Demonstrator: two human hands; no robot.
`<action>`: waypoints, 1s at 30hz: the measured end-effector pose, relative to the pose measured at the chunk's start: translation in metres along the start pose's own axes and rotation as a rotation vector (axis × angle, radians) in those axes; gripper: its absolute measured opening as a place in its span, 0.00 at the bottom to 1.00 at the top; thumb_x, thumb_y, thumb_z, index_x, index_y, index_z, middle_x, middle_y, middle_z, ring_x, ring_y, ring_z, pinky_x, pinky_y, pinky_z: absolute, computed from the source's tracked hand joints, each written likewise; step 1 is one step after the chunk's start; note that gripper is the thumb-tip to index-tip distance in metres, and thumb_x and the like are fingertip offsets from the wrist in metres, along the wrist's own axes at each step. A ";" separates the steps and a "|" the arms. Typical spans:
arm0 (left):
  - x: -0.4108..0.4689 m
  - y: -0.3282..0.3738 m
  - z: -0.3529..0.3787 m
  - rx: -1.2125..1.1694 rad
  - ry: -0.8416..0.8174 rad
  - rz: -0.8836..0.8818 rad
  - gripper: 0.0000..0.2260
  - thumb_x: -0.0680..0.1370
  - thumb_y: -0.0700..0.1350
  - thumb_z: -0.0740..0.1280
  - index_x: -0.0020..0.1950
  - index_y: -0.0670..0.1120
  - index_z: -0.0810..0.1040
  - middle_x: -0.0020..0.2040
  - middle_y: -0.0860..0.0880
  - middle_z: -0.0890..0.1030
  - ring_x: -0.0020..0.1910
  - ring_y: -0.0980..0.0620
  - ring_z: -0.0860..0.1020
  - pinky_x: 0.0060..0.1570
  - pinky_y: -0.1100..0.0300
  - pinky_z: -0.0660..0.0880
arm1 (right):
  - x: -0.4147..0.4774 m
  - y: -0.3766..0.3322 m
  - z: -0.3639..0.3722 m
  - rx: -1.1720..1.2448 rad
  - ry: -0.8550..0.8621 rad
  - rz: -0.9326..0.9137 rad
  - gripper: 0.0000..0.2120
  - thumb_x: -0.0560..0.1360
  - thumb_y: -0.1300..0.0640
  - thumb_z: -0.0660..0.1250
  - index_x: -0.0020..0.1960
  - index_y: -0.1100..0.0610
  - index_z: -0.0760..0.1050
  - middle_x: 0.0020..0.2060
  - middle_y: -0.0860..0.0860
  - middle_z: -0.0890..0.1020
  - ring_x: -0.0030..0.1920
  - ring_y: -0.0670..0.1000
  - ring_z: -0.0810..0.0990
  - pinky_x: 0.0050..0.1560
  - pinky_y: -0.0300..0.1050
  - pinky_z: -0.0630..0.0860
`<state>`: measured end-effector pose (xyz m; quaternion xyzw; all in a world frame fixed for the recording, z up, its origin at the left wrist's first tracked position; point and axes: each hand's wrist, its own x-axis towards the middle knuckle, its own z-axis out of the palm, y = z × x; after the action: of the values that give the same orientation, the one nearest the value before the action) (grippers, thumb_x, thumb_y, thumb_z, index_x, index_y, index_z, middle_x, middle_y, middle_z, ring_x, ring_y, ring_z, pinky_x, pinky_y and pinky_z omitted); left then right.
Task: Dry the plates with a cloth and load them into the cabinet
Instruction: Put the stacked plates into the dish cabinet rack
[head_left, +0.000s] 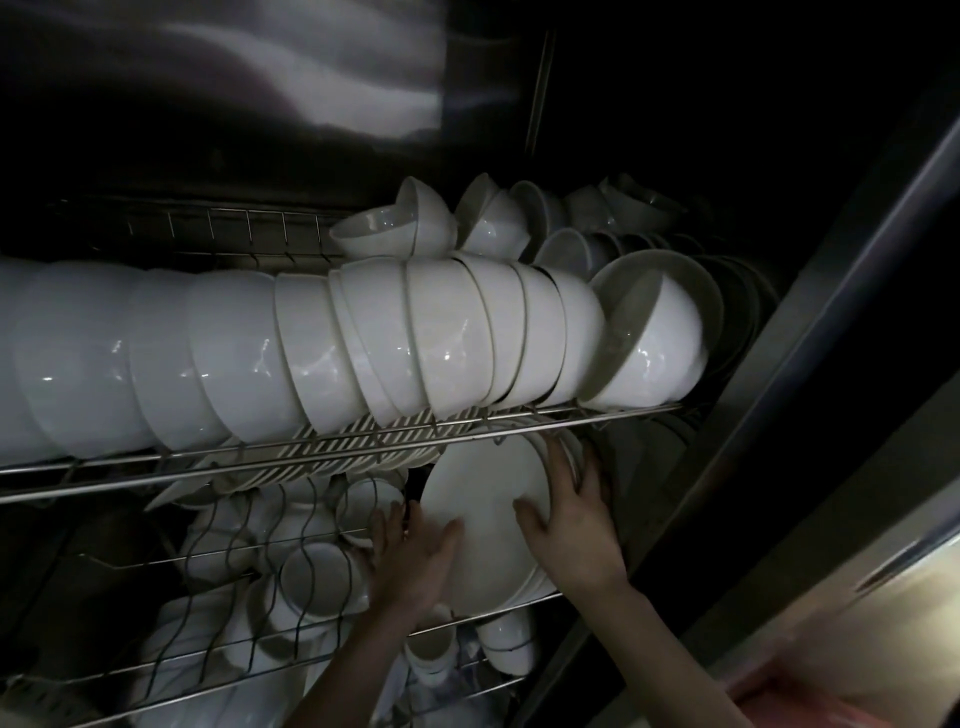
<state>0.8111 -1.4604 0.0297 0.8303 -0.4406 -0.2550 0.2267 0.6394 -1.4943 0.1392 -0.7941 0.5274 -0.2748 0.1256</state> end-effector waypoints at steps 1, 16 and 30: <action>-0.001 0.000 0.000 -0.008 0.016 0.002 0.35 0.79 0.68 0.50 0.81 0.52 0.52 0.82 0.50 0.47 0.79 0.47 0.41 0.76 0.41 0.40 | 0.000 0.000 0.001 0.000 -0.003 0.007 0.40 0.72 0.52 0.72 0.79 0.51 0.56 0.77 0.62 0.57 0.75 0.65 0.59 0.74 0.52 0.60; -0.003 0.003 -0.001 -0.028 0.118 0.012 0.39 0.76 0.70 0.53 0.81 0.49 0.53 0.81 0.52 0.53 0.80 0.51 0.47 0.76 0.45 0.46 | 0.001 0.000 0.005 -0.031 0.019 0.035 0.37 0.73 0.50 0.69 0.79 0.50 0.59 0.77 0.59 0.55 0.73 0.63 0.61 0.72 0.56 0.65; -0.009 -0.004 -0.012 -0.003 0.089 0.088 0.32 0.79 0.65 0.59 0.78 0.49 0.62 0.78 0.48 0.62 0.78 0.47 0.56 0.75 0.45 0.56 | 0.007 0.003 0.009 -0.015 0.038 0.045 0.33 0.74 0.51 0.67 0.77 0.51 0.62 0.78 0.57 0.55 0.75 0.62 0.59 0.72 0.58 0.63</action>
<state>0.8173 -1.4490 0.0385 0.8204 -0.4658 -0.2084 0.2580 0.6440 -1.5024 0.1321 -0.7774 0.5496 -0.2830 0.1159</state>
